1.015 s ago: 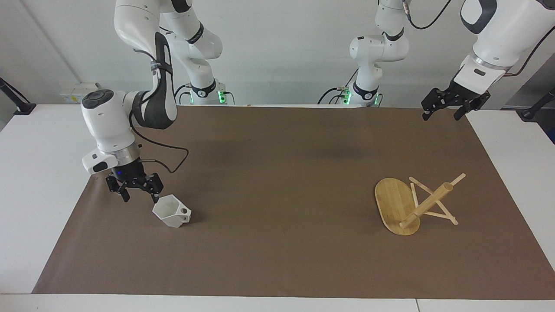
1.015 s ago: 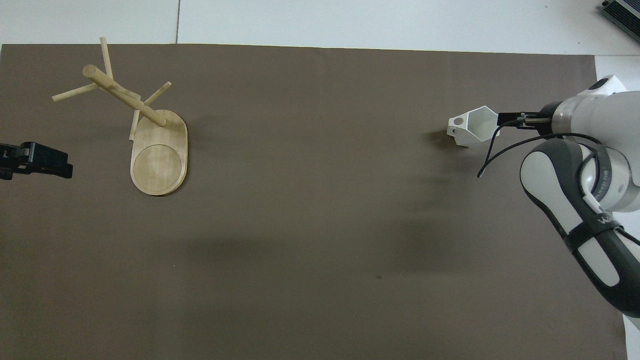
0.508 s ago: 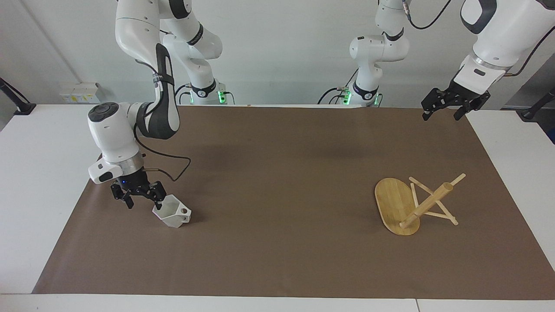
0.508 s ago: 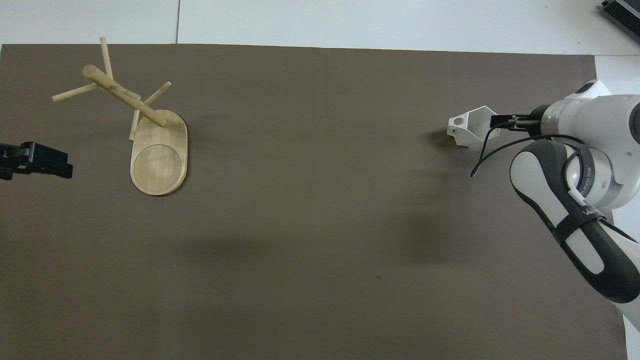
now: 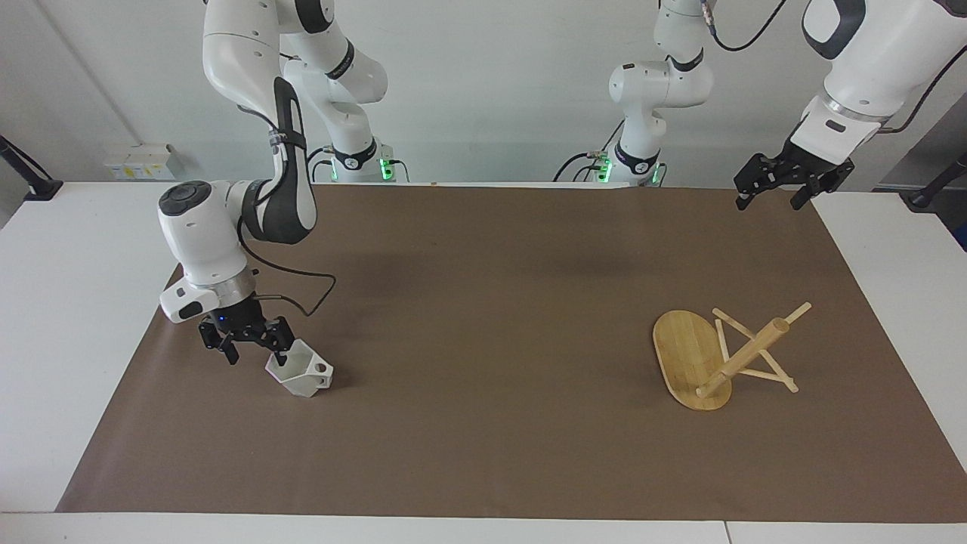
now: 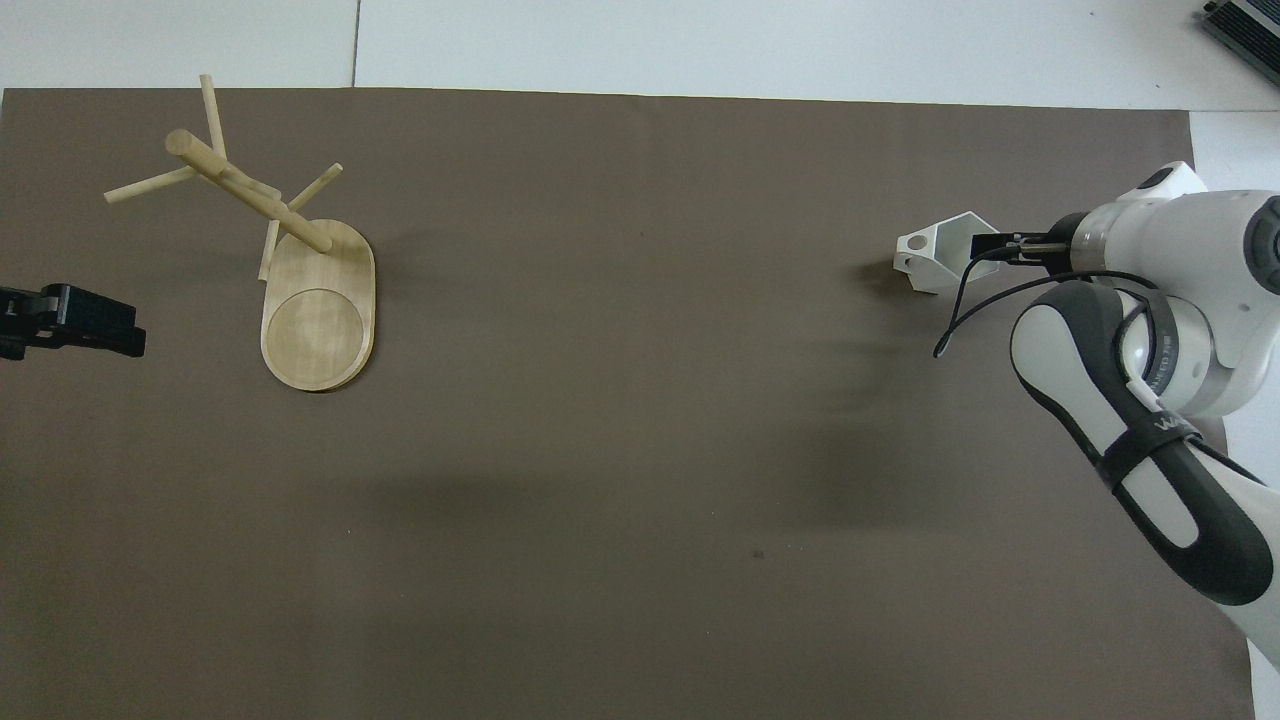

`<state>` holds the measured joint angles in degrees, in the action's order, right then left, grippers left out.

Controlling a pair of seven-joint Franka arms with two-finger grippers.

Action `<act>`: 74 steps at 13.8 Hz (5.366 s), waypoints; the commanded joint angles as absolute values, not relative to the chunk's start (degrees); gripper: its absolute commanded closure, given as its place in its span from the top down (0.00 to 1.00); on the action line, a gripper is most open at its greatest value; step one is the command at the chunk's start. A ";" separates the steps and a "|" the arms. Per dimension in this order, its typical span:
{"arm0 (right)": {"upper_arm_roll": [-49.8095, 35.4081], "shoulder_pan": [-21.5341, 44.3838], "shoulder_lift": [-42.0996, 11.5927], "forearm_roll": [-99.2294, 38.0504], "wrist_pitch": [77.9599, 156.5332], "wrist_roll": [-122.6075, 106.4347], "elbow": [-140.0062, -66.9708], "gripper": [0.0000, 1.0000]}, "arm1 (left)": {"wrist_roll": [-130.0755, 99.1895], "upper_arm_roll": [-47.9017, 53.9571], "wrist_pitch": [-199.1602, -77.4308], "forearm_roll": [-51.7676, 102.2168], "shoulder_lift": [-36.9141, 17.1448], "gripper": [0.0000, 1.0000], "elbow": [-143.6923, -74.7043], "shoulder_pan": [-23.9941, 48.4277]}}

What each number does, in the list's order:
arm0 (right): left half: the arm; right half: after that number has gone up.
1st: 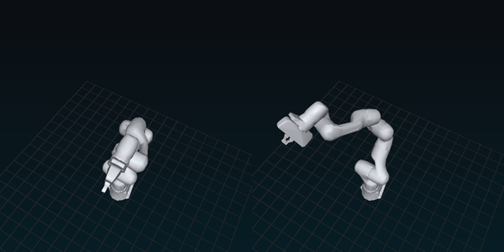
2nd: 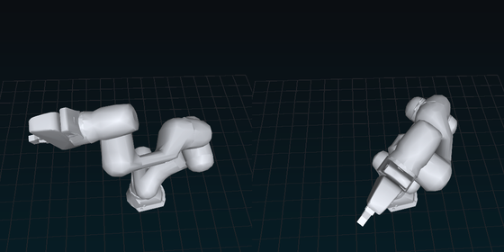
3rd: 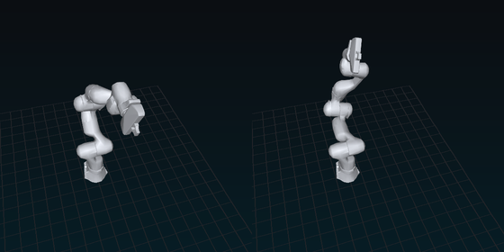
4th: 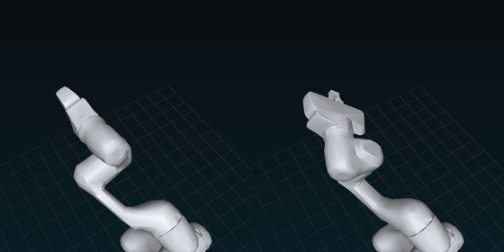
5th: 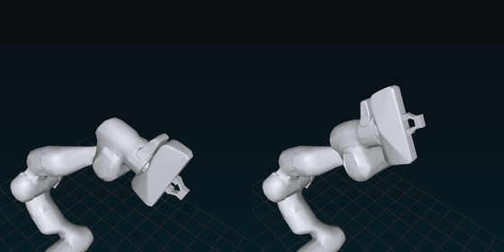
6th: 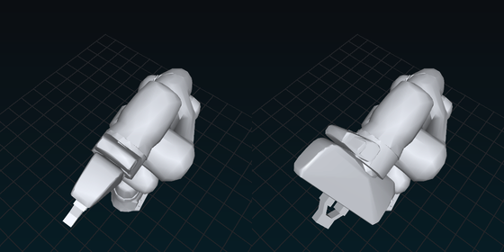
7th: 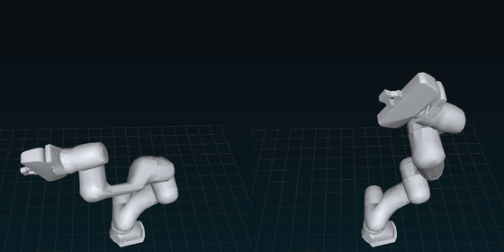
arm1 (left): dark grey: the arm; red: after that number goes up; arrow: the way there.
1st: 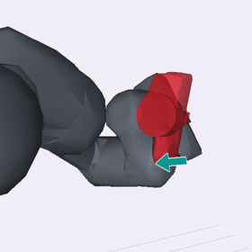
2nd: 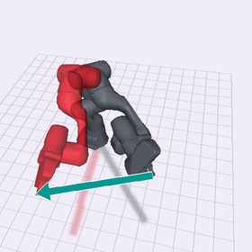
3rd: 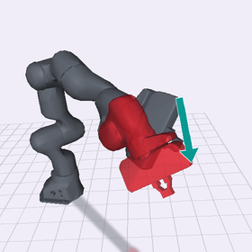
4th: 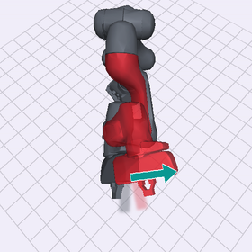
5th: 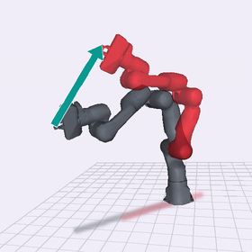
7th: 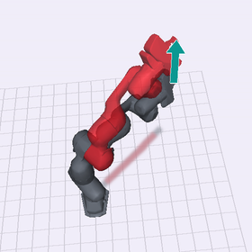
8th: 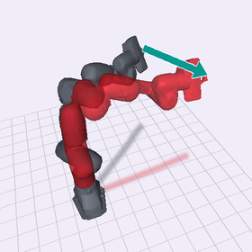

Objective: Hang cup on rack
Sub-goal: 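Close the right gripper on the white cup's rim, then lift the cup with the right gripper while the left gripper reaches forward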

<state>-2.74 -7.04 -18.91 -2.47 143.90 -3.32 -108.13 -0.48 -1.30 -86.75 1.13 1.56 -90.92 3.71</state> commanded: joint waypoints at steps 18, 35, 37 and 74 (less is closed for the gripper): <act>-3.78 -7.38 -18.72 -2.55 141.33 -4.13 -107.67 0.11 | -0.88 -0.88 -86.22 1.14 2.81 1.00 -92.11 3.16; -5.01 -7.47 -16.88 -2.55 131.06 -4.39 -103.98 0.00 | -0.88 -0.88 -86.22 1.14 2.81 1.00 -92.11 3.16; -5.10 -7.47 -15.65 -2.55 128.25 -4.39 -103.45 0.00 | -0.97 -0.79 -86.22 1.14 2.81 1.00 -92.11 3.16; -29.17 -7.38 -12.04 -41.75 116.09 16.33 -86.04 0.00 | -83.57 -0.53 -107.56 53.33 10.37 1.00 -114.17 5.44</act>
